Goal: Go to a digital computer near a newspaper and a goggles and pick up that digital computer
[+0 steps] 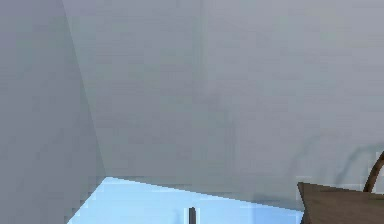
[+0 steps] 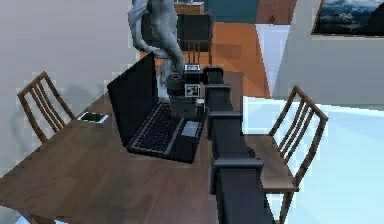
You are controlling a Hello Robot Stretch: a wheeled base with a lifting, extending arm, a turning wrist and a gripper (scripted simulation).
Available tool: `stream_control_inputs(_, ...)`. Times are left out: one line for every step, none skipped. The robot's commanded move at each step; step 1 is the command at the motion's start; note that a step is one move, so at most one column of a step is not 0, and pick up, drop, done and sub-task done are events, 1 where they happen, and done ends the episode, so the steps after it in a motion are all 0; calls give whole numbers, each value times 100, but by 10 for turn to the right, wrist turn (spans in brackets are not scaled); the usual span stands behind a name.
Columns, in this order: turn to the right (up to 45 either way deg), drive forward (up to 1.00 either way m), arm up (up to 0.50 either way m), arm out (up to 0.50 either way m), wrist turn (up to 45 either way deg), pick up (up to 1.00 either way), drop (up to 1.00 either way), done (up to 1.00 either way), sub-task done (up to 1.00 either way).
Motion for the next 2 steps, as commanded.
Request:
stream_control_inputs(0, 0, -30, 0, 0, 0, 0, 0, 0)
stream_control_inputs(0, 0, 0, 0, 0, 100, 0, 0, 0)
